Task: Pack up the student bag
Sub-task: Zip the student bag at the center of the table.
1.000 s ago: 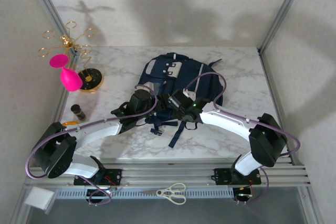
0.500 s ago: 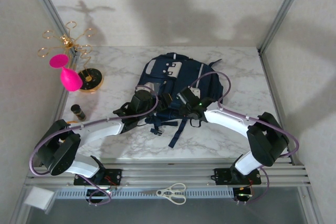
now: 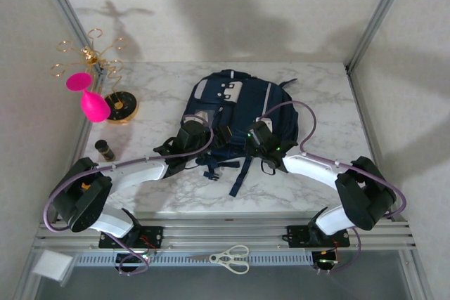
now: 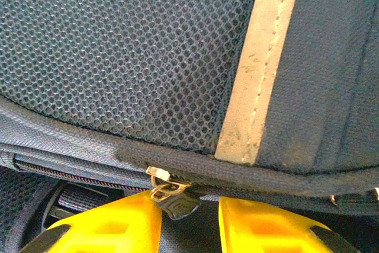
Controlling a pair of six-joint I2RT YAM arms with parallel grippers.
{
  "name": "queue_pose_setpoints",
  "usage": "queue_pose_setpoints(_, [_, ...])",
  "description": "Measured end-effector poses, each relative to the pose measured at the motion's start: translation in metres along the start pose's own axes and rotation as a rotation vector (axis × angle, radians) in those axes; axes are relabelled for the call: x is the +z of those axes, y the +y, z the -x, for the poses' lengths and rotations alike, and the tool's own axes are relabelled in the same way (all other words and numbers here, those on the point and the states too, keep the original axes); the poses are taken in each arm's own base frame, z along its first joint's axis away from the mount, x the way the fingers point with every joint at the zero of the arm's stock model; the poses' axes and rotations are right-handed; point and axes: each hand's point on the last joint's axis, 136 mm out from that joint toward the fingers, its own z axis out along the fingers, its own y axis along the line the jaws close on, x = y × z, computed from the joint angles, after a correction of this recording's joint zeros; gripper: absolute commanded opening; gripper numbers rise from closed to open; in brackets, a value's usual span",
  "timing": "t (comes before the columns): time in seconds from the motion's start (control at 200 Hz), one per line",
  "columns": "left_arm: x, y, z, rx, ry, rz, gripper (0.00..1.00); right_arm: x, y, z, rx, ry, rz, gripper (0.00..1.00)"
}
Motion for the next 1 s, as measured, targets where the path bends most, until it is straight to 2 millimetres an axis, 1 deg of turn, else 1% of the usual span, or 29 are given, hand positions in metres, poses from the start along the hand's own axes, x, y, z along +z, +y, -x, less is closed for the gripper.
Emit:
queue_pose_setpoints(0.035, [0.000, 0.000, 0.000, -0.001, 0.000, 0.000, 0.72, 0.000, 0.001, 0.002, -0.004, -0.008, 0.006, 0.22])
queue_pose_setpoints(0.12, [0.001, 0.000, -0.001, -0.007, 0.003, -0.001, 0.72, 0.001, 0.005, 0.006, -0.014, -0.030, 0.025, 0.19])
queue_pose_setpoints(0.275, [0.004, 0.001, -0.002, -0.021, 0.004, -0.001, 0.72, 0.001, 0.003, 0.004, -0.027, -0.041, 0.032, 0.11])
queue_pose_setpoints(0.461, [0.014, 0.004, -0.006, -0.063, 0.015, 0.004, 0.70, -0.010, 0.007, 0.011, -0.046, -0.071, 0.067, 0.05])
queue_pose_setpoints(0.556, [0.020, 0.003, -0.012, -0.100, 0.023, 0.001, 0.65, -0.013, 0.008, 0.011, -0.063, -0.074, 0.082, 0.05])
queue_pose_setpoints(0.631, [0.026, -0.001, -0.019, -0.140, 0.029, -0.007, 0.60, -0.014, 0.007, 0.013, -0.067, -0.077, 0.087, 0.02])
queue_pose_setpoints(0.741, [0.037, 0.000, -0.030, -0.195, 0.030, -0.009, 0.47, -0.015, 0.006, 0.014, -0.073, -0.075, 0.095, 0.00])
queue_pose_setpoints(0.831, [0.046, 0.004, -0.034, -0.252, 0.014, -0.002, 0.41, -0.015, 0.006, 0.014, -0.074, -0.071, 0.100, 0.00])
queue_pose_setpoints(0.996, [0.056, 0.016, -0.032, -0.332, -0.026, 0.021, 0.38, -0.015, 0.001, 0.012, -0.067, -0.060, 0.082, 0.00])
